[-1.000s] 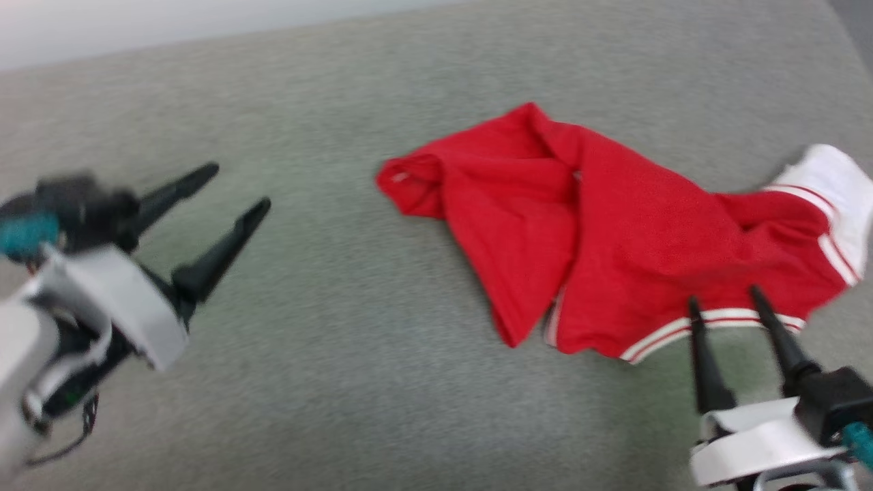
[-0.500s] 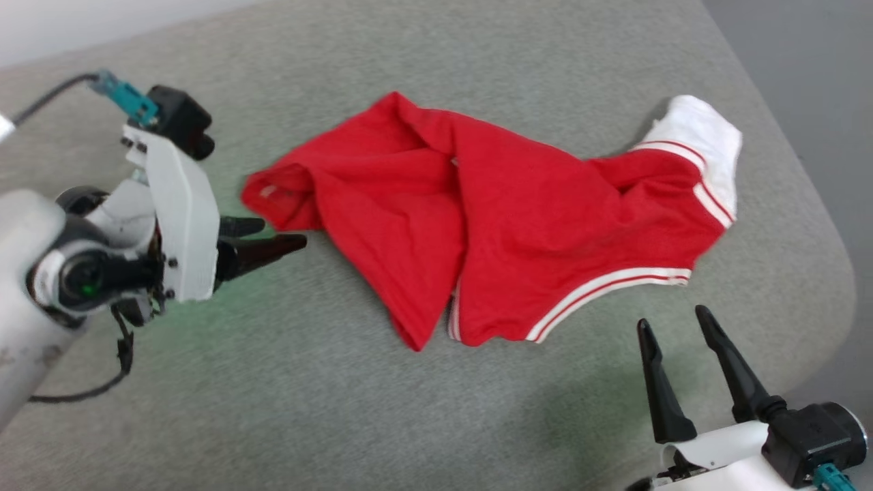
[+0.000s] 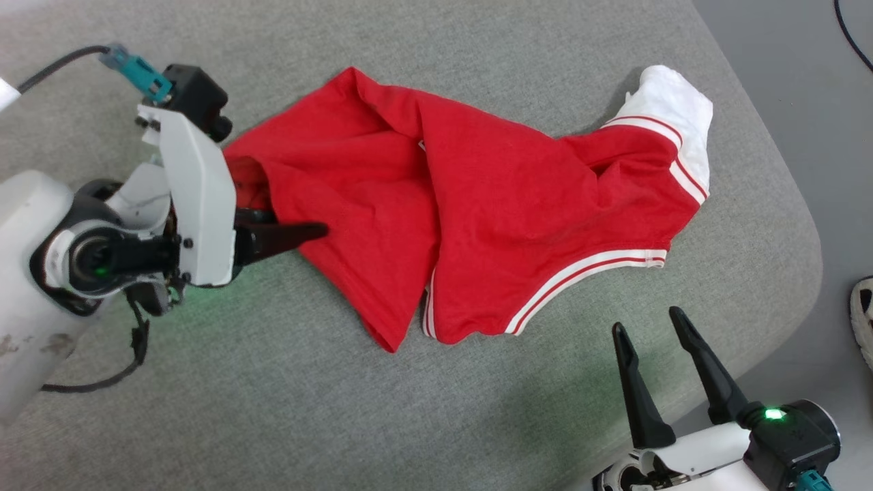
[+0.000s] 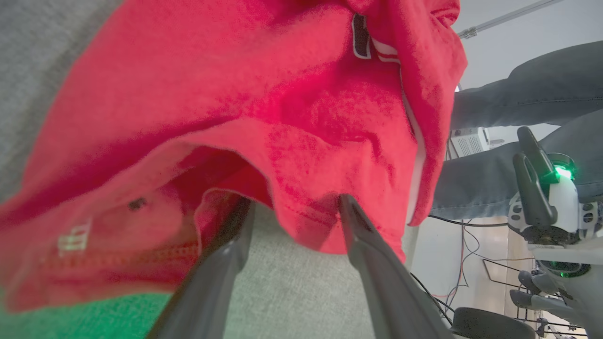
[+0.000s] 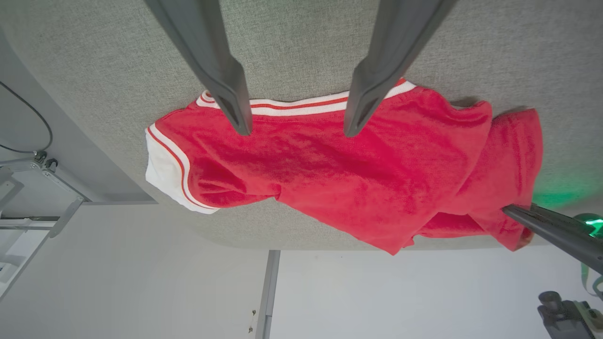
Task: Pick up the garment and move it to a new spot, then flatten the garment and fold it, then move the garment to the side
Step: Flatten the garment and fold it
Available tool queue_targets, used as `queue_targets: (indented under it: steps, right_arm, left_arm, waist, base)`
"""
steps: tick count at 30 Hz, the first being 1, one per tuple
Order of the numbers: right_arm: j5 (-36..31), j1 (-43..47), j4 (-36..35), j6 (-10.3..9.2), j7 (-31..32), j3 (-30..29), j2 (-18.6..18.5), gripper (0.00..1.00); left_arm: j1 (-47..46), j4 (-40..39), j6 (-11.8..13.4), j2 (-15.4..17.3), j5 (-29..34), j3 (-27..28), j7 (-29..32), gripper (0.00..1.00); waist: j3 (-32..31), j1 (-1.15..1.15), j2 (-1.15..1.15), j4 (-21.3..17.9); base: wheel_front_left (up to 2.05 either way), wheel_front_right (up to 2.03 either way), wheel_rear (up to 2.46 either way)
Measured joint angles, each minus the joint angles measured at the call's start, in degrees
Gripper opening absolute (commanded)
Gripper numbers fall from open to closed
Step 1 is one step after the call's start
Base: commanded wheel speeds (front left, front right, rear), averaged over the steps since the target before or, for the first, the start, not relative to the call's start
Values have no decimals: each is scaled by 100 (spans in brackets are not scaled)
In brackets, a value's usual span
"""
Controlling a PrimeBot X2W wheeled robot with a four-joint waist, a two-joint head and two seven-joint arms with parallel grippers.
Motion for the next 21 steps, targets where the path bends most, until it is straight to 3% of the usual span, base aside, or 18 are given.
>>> queue_targets:
  steps: [1,5,10,12,18,21]
  right_arm:
    - [15,-1,0,0,-2,24,-1,100]
    - [73,-1,18,0,-12,92,0,100]
    - [170,-2,67,0,-33,260,2,100]
    - [209,8,14,0,-34,286,0,100]
    - [268,133,-166,0,-34,283,1,100]
    - [289,158,-236,0,-35,275,1,100]
  left_arm:
    - [-4,-15,-1,32,53,-22,8,0]
    - [-101,13,-49,153,307,-15,-85,0]
    - [-848,281,-51,366,1101,149,-371,0]
    - [-1418,533,-55,434,1837,192,-679,0]
    - [-2492,1160,-104,0,3095,356,-1948,0]
    - [-2714,1356,-140,-245,3260,402,-2346,0]
  waist:
    - [24,0,0,-13]
    - [78,0,0,-51]
    - [118,0,0,-141]
    - [139,0,0,-196]
    - [228,0,0,-227]
    - [257,0,0,-231]
  base:
    - [0,0,0]
    - [0,0,0]
    - [0,0,0]
    - [0,0,0]
    - [0,0,0]
    - [0,0,0]
